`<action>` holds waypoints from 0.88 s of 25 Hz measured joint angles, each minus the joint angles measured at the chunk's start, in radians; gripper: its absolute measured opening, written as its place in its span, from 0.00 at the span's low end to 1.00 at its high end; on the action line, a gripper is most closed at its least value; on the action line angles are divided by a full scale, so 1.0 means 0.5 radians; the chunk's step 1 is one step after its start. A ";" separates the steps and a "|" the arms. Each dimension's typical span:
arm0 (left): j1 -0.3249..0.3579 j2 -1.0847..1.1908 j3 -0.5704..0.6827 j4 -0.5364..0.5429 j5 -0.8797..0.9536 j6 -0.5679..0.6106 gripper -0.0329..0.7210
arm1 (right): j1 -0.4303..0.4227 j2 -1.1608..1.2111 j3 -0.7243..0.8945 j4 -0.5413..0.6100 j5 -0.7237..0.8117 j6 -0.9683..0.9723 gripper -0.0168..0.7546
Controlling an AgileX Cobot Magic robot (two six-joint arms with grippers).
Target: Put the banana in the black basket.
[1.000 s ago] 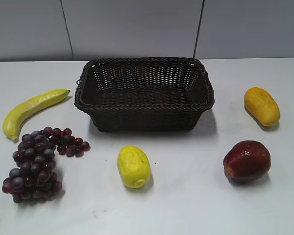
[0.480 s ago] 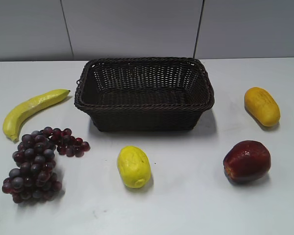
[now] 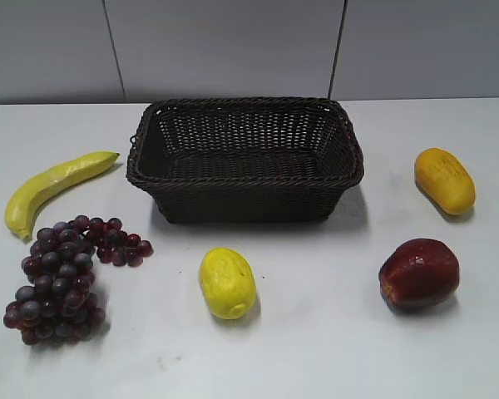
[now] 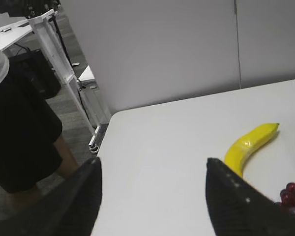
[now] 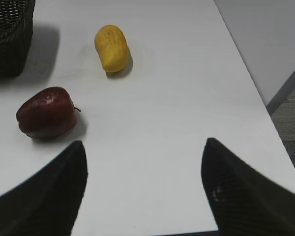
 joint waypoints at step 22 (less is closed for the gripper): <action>0.000 2.056 -0.935 -0.052 -0.243 0.036 0.69 | 0.000 0.000 0.000 0.000 0.000 0.000 0.74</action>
